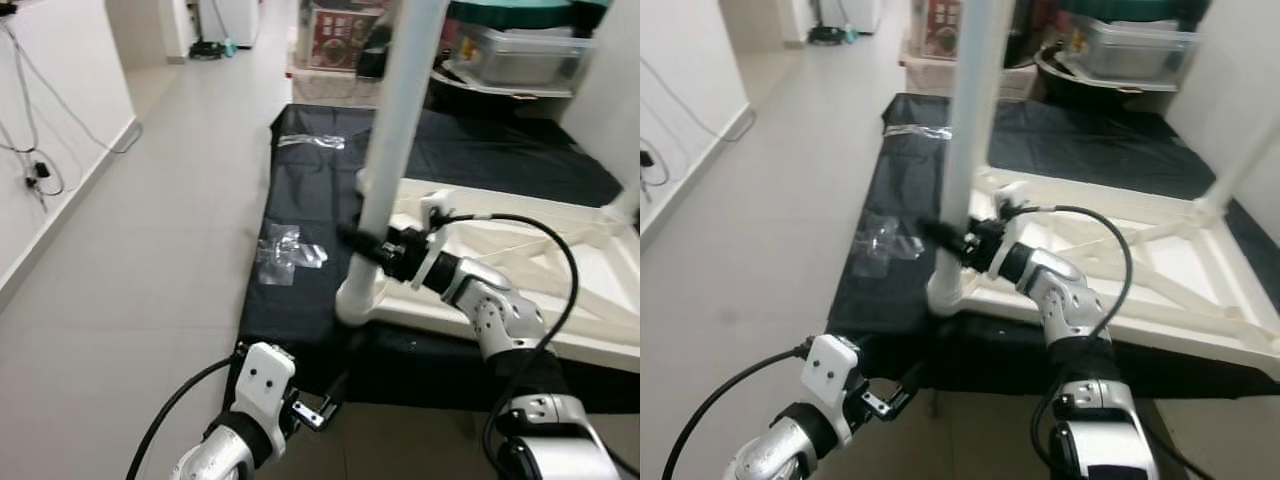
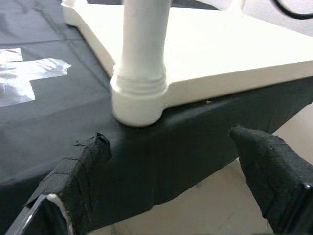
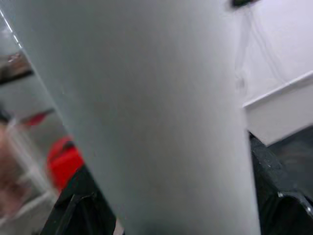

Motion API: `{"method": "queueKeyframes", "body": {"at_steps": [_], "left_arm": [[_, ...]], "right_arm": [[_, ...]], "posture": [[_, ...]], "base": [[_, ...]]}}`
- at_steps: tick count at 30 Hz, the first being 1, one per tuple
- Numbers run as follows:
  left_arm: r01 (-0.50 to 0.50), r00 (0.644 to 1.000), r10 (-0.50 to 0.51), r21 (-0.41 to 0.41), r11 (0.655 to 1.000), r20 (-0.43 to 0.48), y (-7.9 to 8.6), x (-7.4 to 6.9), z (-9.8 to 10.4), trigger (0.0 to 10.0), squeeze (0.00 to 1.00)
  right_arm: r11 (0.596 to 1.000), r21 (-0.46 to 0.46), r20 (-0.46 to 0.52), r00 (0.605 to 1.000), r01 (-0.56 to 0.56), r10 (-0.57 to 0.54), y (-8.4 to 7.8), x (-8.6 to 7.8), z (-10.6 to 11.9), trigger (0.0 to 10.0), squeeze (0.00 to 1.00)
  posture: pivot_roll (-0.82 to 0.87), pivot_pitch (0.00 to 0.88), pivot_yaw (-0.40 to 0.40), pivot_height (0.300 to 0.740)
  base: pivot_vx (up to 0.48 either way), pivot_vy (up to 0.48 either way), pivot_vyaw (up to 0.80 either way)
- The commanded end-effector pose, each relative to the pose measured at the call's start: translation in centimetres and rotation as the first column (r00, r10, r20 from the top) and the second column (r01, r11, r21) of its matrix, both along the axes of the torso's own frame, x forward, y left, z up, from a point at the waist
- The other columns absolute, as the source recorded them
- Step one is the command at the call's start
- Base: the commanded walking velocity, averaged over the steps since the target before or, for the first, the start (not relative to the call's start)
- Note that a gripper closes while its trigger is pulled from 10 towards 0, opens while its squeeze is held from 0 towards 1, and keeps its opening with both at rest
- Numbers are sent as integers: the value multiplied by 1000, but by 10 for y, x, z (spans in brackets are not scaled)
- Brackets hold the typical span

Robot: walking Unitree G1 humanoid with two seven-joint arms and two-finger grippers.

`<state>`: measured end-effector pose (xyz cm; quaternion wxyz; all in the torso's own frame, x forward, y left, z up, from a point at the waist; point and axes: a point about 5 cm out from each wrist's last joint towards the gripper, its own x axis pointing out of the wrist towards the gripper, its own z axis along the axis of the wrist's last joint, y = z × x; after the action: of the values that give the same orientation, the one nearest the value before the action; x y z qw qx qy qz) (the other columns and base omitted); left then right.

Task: Building children table

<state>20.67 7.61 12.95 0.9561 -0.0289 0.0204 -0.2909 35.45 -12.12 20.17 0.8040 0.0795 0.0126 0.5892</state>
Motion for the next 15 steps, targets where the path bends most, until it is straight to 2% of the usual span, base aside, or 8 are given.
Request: {"method": "queueKeyframes", "body": {"at_steps": [1, 5, 6, 10, 11, 15], "left_arm": [[-2, 1000, 2, 7, 1000, -14, 0, -1, -4, 10000, 0], [-6, 1000, 6, 6, 1000, -16, 0, -2, -4, 10000, 0], [-6, 1000, 6, 5, 1000, -16, 1, -3, -4, 10000, 0], [-4, 1000, 4, 5, 1000, -18, 1, -3, -4, 10000, 0], [-2, 1000, 3, 5, 1000, -19, 1, -4, -5, 10000, 0], [-1, 1000, 1, 5, 1000, -20, 1, -4, -5, 10000, 0]], "right_arm": [[996, -37, -14, 997, -80, 79, 10, -3, -8, 10000, 0], [983, -84, -13, 987, -163, 163, 16, -3, -11, 9961, 0], [975, -118, -8, 982, -190, 191, 20, -3, -12, 0, 0], [964, -154, 19, 975, -214, 220, 23, -3, -12, 0, 0], [968, -162, 53, 978, -189, 200, 23, -1, -10, 0, 0], [984, -139, 88, 988, -115, 128, 23, 4, -8, 0, 0]], "posture": [[157, 77, -76, 740], [163, 76, -77, 740], [160, 75, -74, 740], [161, 73, -76, 740], [159, 73, -73, 740], [158, 72, -72, 740]], "base": [[0, 0, 0], [0, 0, 0], [0, 0, 0], [0, 0, 0], [0, 0, 0], [0, 0, 0]]}}
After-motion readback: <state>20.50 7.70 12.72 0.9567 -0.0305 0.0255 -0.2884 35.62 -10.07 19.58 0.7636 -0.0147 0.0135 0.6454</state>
